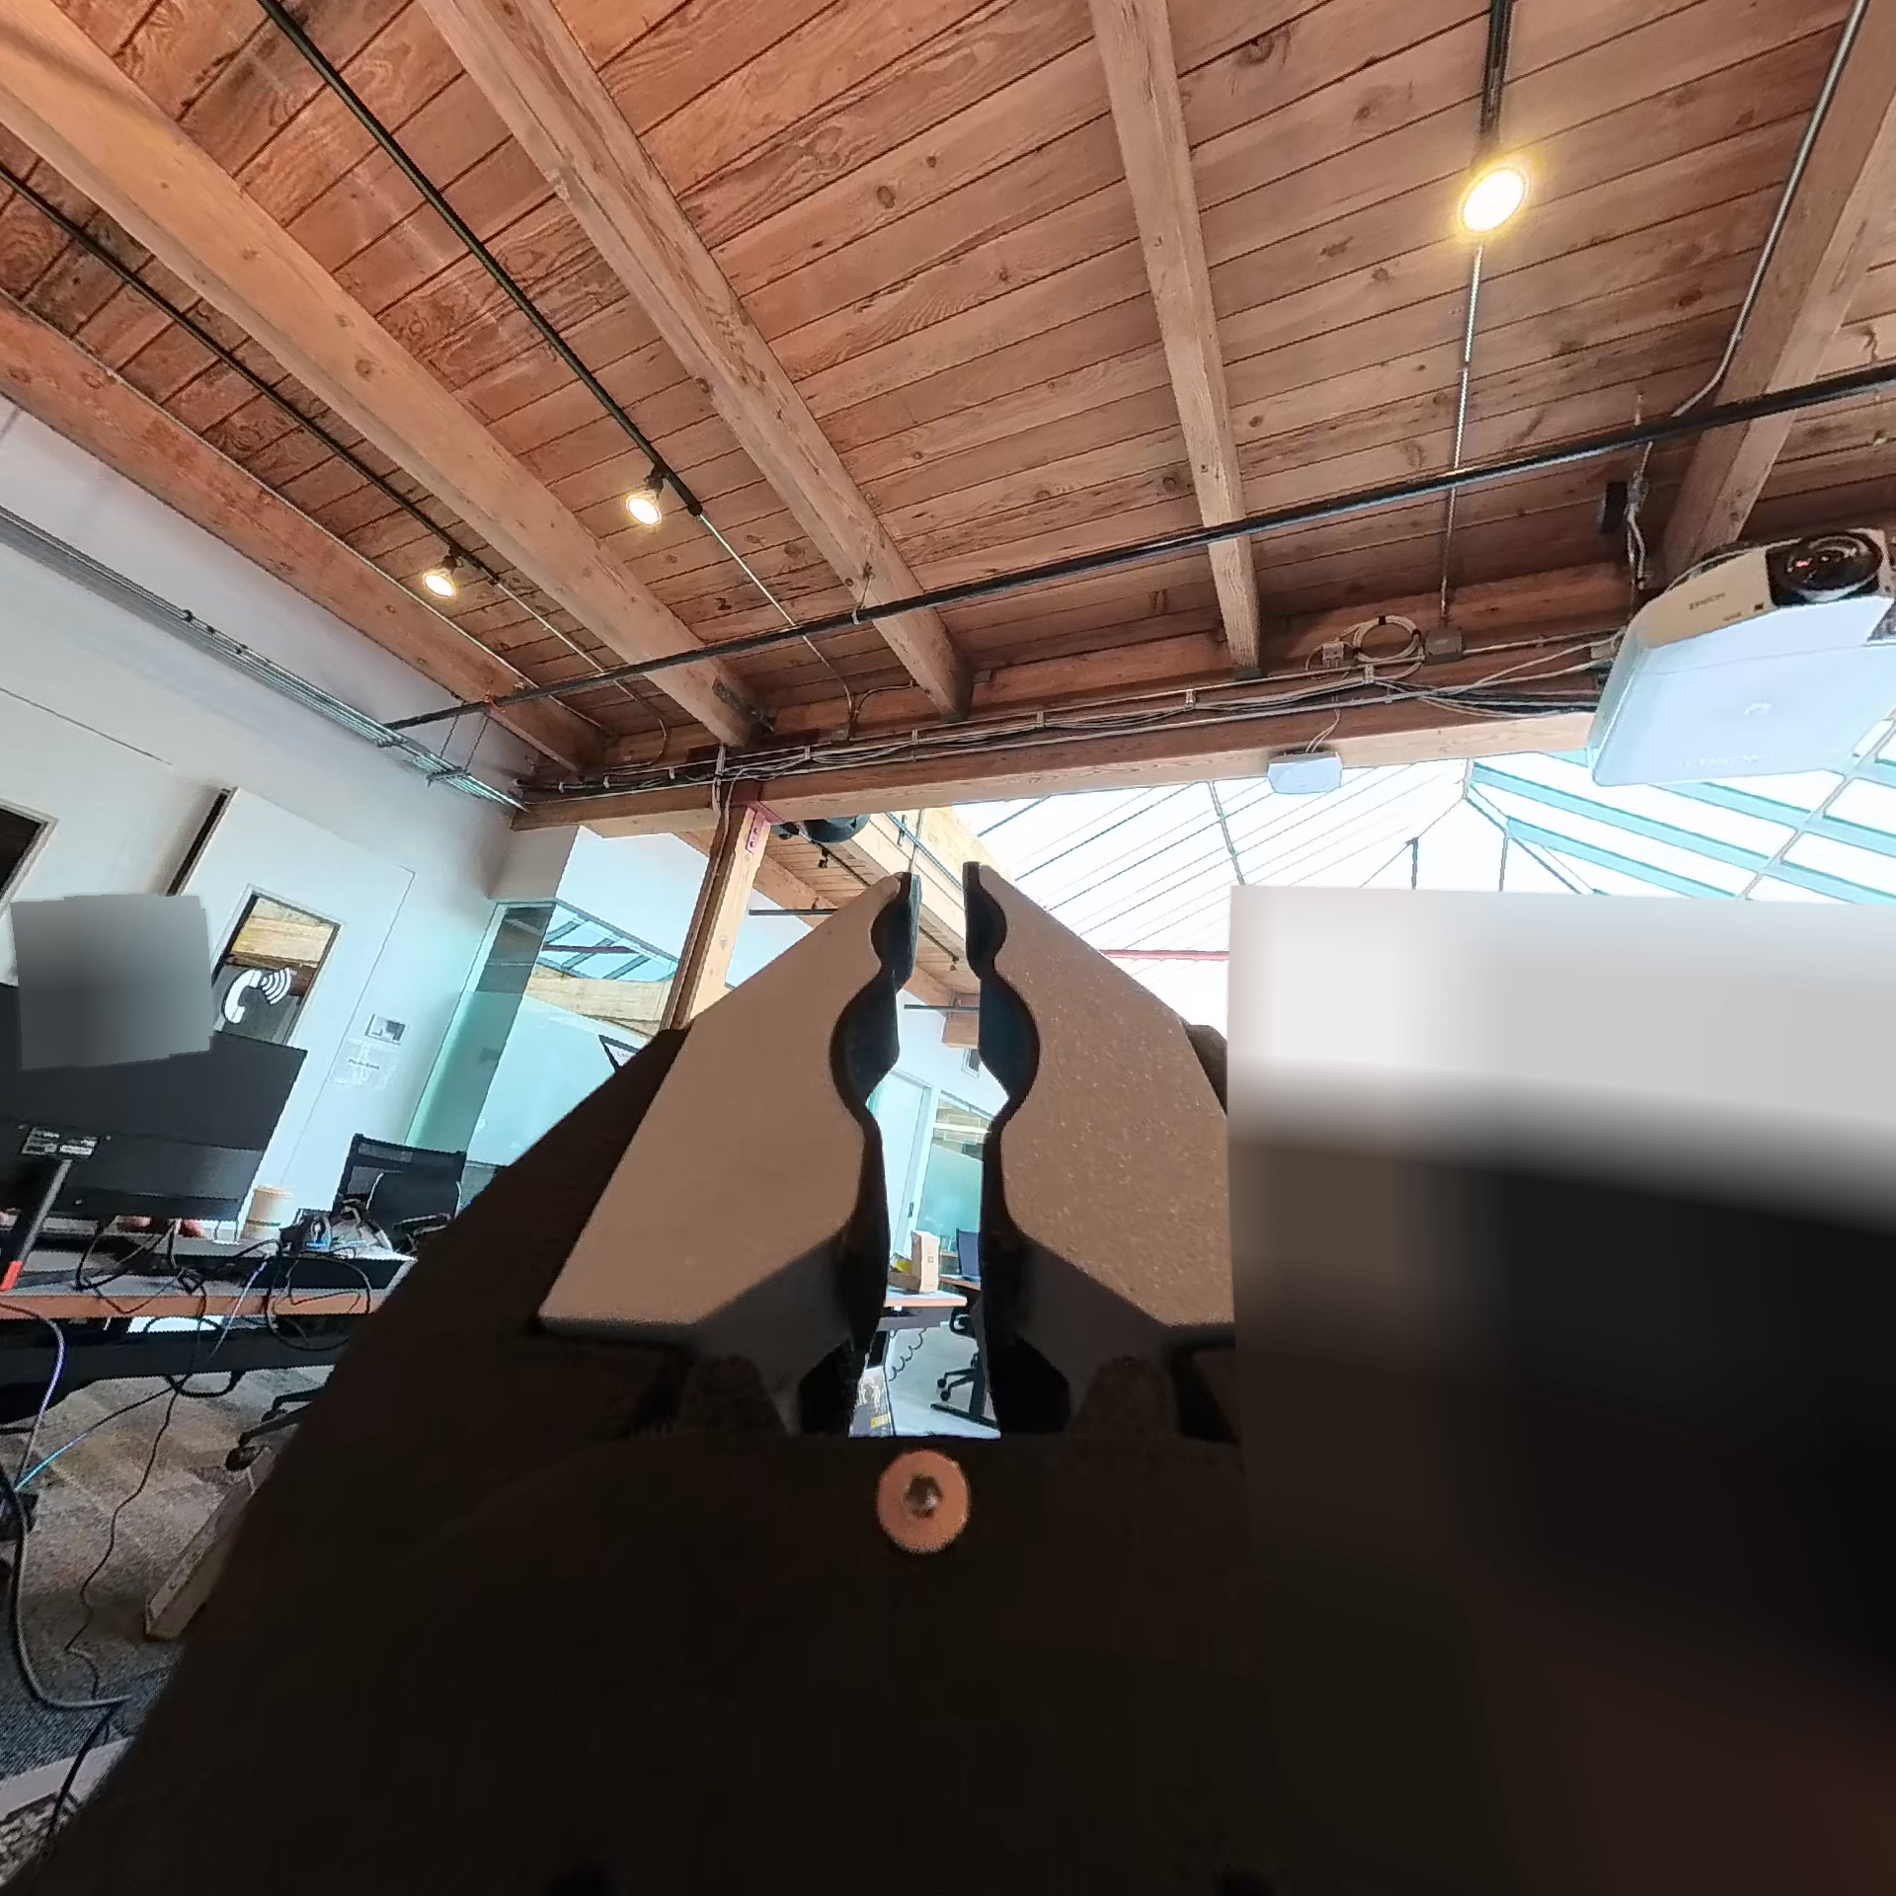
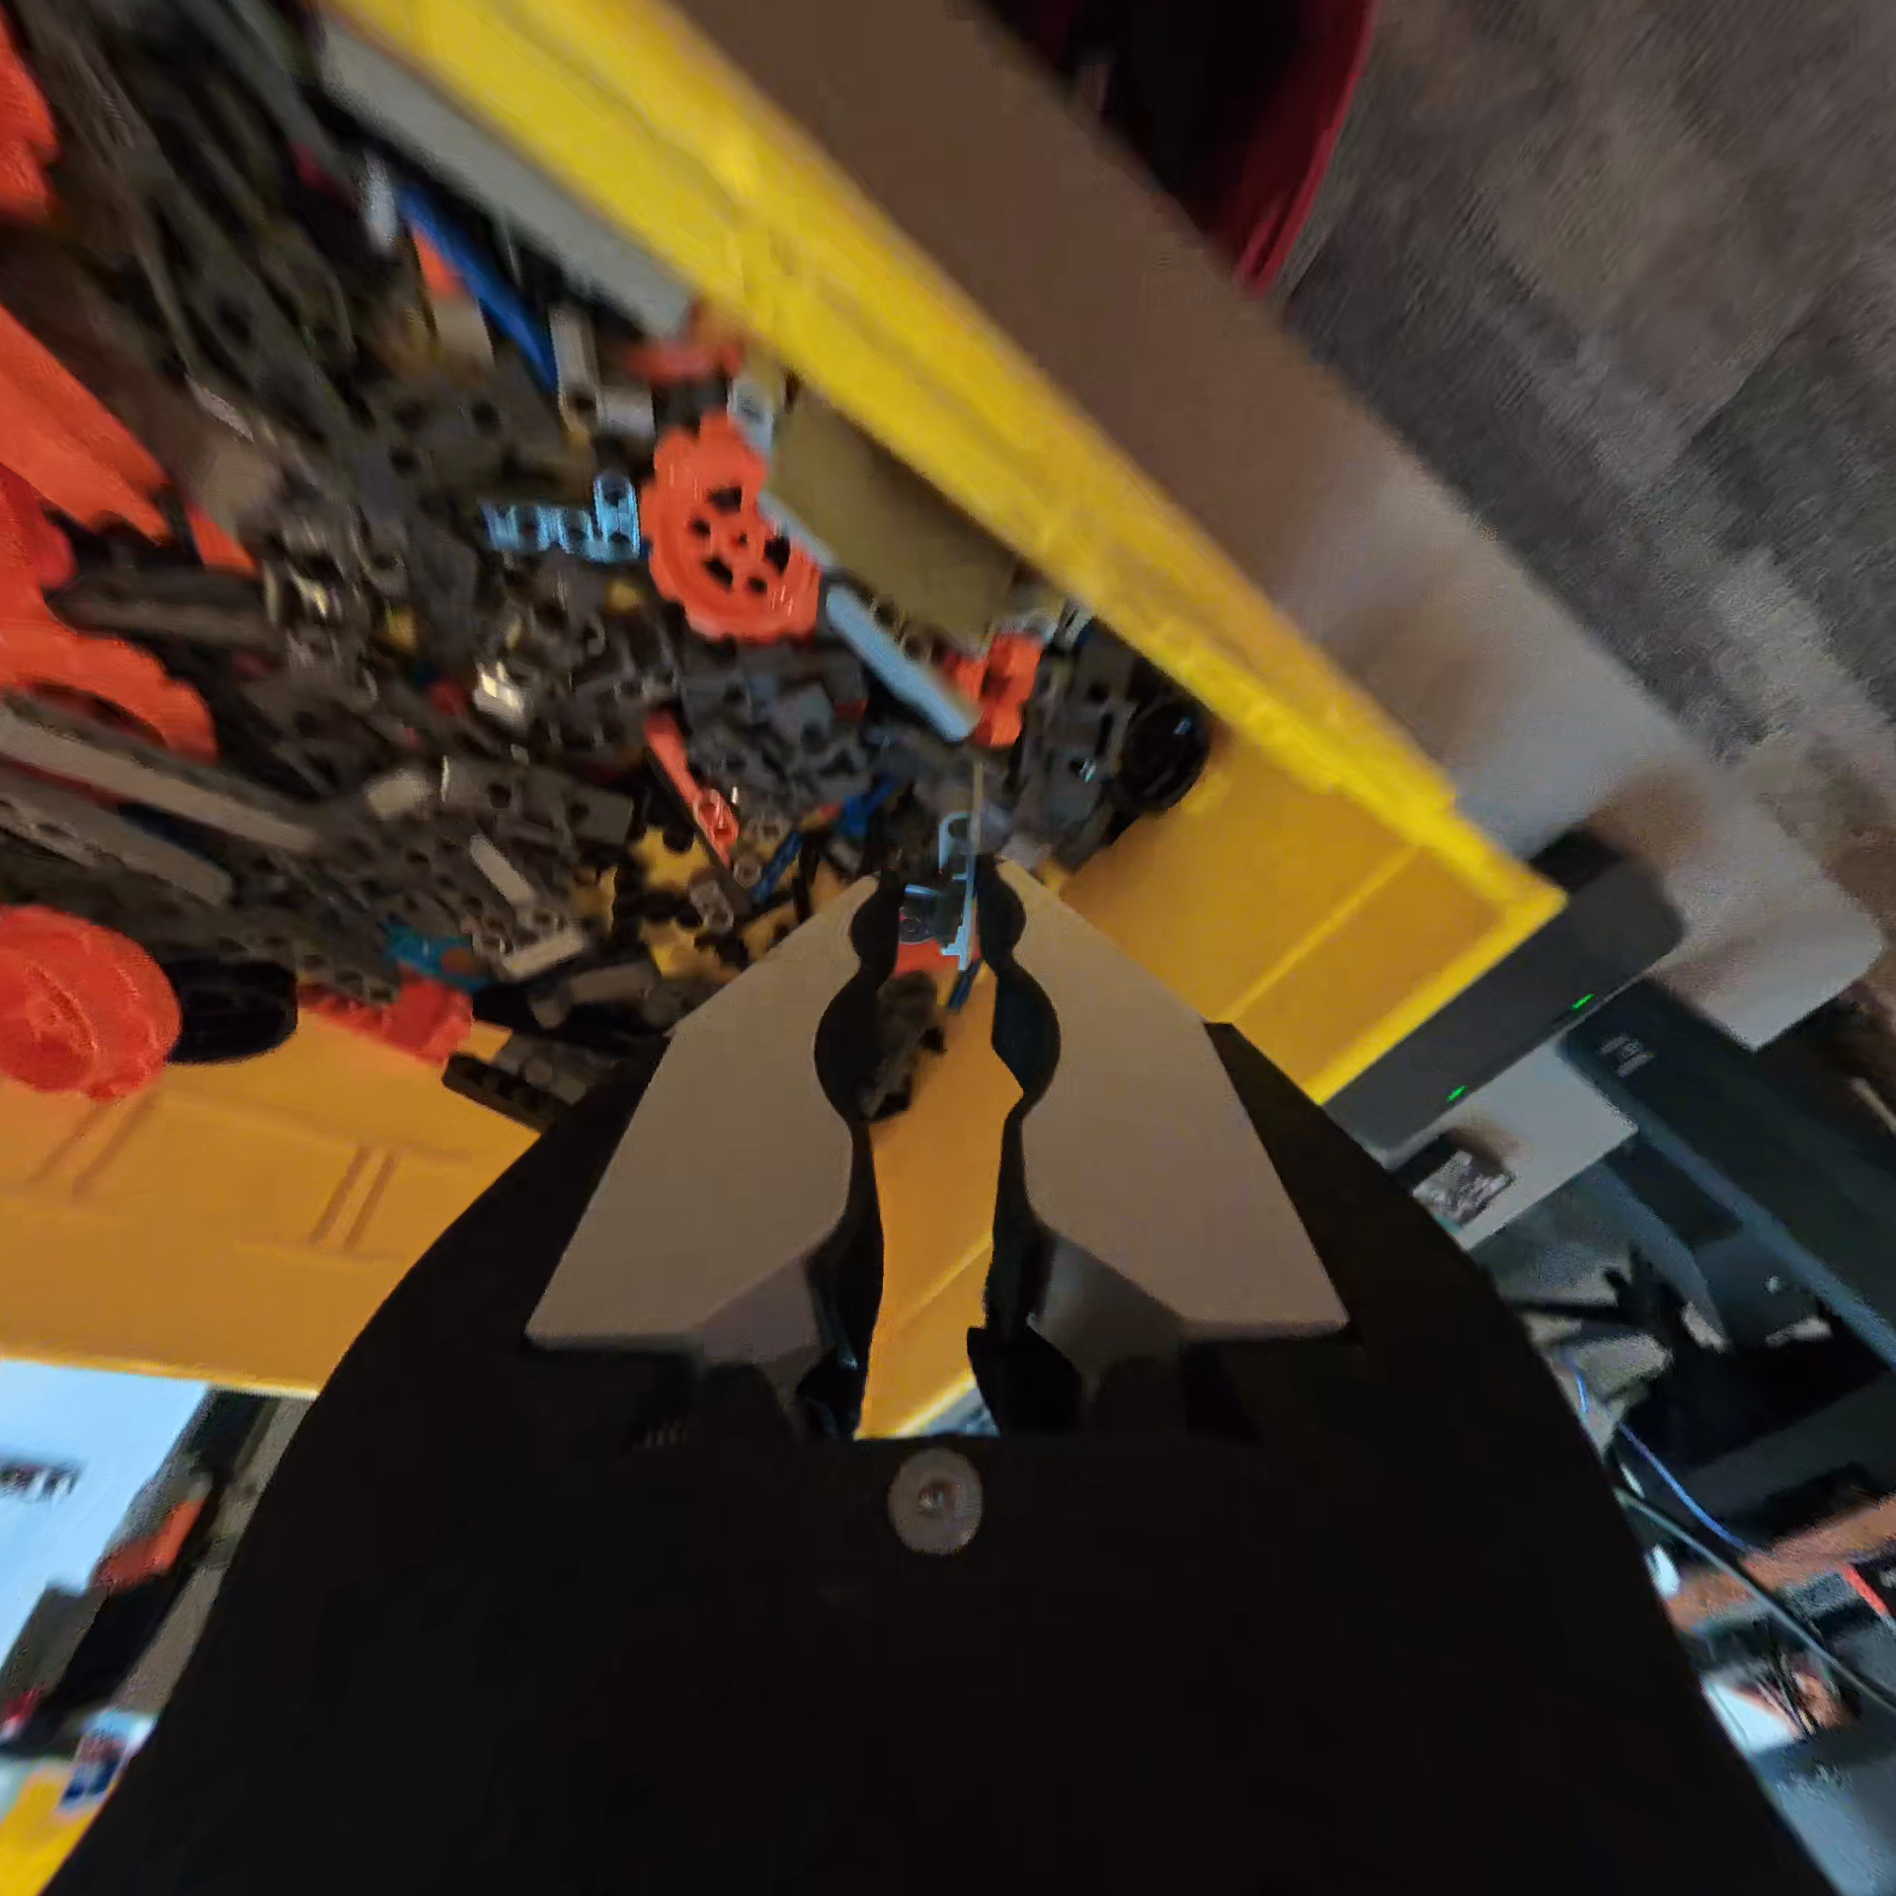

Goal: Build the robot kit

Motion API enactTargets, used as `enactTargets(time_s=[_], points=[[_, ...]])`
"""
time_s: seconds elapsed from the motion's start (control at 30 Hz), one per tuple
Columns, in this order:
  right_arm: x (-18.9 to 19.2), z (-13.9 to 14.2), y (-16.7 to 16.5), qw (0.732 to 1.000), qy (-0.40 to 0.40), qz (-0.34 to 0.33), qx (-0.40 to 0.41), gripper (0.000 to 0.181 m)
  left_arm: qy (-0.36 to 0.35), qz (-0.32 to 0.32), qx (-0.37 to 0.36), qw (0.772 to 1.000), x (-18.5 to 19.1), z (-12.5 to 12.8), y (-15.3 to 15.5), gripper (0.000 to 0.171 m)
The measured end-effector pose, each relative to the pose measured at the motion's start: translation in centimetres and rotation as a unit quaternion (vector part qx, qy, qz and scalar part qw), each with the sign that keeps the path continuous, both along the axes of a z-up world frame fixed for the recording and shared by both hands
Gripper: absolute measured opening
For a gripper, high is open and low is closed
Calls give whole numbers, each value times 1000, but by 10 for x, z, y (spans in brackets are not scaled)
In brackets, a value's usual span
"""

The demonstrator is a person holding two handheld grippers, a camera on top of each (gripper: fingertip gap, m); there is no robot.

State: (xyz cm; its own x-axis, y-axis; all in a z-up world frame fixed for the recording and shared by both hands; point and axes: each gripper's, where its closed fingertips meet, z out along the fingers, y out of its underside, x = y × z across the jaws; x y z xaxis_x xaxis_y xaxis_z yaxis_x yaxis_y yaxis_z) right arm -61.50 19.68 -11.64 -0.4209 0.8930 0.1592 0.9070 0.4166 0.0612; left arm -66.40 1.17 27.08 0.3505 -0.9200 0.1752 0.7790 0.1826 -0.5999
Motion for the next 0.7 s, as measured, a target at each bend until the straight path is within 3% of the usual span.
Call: enactTargets(time_s=[0.07,0.17,0.33,0.6,0.7], points=[[-10,7,-5,1000,27,-6,-14,22,0,0,0,1000,0,0,0,6],[12,4,4,999,-28,-28,1,41,-2,1,2,1000,-1,0,-1,6],[70,-19,20,989,-147,-16,30,39,-3,1,3,1000,-2,0,-2,6],[91,-49,31,981,-185,-11,56,25,-1,1,0,1000,0,0,0,6],[97,-52,33,977,-203,3,64,6,0,1,0,1000,0,0,0,6]])
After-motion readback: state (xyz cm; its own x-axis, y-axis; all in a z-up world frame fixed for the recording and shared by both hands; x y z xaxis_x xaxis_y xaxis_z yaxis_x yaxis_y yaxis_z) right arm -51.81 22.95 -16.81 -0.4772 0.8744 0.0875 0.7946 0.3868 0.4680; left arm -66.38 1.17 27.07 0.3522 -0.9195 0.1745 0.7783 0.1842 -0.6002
